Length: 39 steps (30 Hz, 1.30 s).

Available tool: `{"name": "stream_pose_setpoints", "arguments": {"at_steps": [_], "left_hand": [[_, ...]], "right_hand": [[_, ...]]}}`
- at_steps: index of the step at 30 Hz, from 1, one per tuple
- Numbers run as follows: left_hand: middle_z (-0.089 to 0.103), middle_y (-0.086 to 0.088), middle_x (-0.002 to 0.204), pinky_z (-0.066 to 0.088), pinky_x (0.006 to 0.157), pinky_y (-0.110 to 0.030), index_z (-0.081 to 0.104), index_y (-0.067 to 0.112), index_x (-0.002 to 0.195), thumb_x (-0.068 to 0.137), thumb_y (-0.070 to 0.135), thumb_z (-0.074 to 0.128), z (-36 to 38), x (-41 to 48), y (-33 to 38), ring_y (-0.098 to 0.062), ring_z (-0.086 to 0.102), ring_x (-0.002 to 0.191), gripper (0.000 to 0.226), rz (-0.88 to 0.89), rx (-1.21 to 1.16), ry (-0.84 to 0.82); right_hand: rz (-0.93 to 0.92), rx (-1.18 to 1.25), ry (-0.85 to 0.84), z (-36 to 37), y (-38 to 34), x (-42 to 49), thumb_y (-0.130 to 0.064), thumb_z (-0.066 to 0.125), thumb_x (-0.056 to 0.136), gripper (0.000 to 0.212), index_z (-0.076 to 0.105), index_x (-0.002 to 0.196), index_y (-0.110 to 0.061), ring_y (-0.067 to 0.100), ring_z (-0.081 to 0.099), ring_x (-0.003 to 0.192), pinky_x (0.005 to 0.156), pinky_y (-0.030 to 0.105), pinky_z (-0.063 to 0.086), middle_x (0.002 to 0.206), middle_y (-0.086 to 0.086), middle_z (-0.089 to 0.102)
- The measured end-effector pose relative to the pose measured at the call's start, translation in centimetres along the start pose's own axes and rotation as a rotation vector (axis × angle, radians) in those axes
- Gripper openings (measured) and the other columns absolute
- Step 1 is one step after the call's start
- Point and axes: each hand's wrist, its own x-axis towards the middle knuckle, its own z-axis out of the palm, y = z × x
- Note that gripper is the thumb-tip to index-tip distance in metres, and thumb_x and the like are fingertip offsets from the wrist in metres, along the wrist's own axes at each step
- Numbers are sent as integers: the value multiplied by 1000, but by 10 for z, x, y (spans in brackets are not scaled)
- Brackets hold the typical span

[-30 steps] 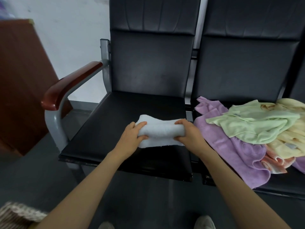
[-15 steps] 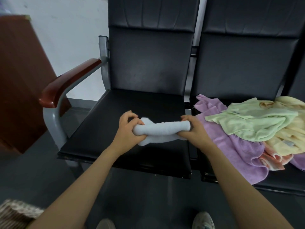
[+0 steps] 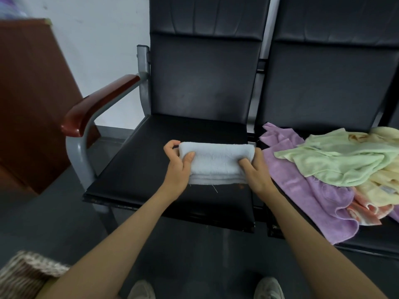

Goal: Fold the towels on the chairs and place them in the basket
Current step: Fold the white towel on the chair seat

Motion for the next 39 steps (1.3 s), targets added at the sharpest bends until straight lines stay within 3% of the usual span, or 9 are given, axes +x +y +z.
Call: {"name": "stream_pose_setpoints", "arguments": {"at_steps": [5, 10, 15, 20, 25, 28, 31, 33, 39], "left_hand": [[45, 2, 108, 33, 81, -6, 48, 26, 96, 100, 18, 42, 0, -10, -1, 1, 44, 96, 11, 20, 171, -60], [45, -3, 120, 34, 81, -10, 53, 33, 95, 97, 27, 50, -26, -30, 19, -1, 43, 103, 7, -56, 211, -216], [39, -4, 125, 36, 90, -21, 57, 26, 104, 90, 21, 62, -79, -52, 50, -12, 44, 107, 16, -117, 286, -278], [40, -8, 127, 31, 91, -17, 56, 30, 98, 87, 6, 60, -137, -74, 46, -15, 42, 109, 27, -144, 367, -190], [34, -2, 123, 33, 91, -24, 52, 32, 98, 89, 1, 53, -213, -98, 13, -19, 41, 108, 32, -257, 488, -100], [33, -2, 119, 32, 87, -23, 50, 34, 98, 86, -1, 50, -260, -126, -18, -19, 40, 105, 37, -316, 564, -68], [29, -1, 115, 37, 77, -21, 48, 27, 104, 87, -2, 45, -307, -162, -56, -21, 42, 97, 34, -433, 628, -8], [28, -1, 113, 37, 80, -24, 47, 26, 104, 86, -5, 43, -337, -187, -79, -22, 42, 97, 37, -491, 664, 13], [29, -5, 114, 35, 86, -25, 53, 13, 115, 85, -5, 43, -392, -258, -143, -26, 40, 101, 36, -680, 709, 42]], "right_hand": [[-12, -11, -49, -9, -14, -12, -12, 44, 98, 46, 23, 136, -29, 8, 55, 79, 57, 28, 55, 106, -14, 45], [-153, -137, -175, -4, -25, -28, -13, 33, 102, 36, 40, 104, -48, 22, 53, 96, 53, 20, 51, 121, 2, 40], [-163, -151, -273, 21, -51, -50, -18, 33, 103, 27, 43, 111, -42, 21, 48, 104, 62, 25, 56, 121, 2, 35], [-184, -214, -435, 68, -84, -67, -25, 42, 100, 27, 42, 117, -46, 13, 47, 101, 79, 30, 52, 123, -1, 37], [-181, -306, -664, 147, -93, -78, -24, 55, 93, 32, 44, 115, -45, 20, 50, 110, 83, 22, 43, 127, 2, 44], [-192, -376, -812, 206, -91, -90, -21, 54, 93, 32, 42, 115, -42, 21, 52, 109, 92, 35, 47, 127, 3, 46], [-190, -445, -960, 276, -87, -106, -14, 55, 88, 36, 42, 111, -38, 21, 55, 81, 70, 33, 52, 103, 7, 51], [-182, -504, -1079, 322, -81, -120, -7, 54, 87, 35, 42, 111, -29, 19, 48, 69, 56, 25, 41, 92, 7, 46], [-159, -610, -1316, 429, -37, -172, 0, 51, 84, 33, 39, 106, -22, 19, 40, 67, 52, 28, 31, 85, 3, 41]]}}
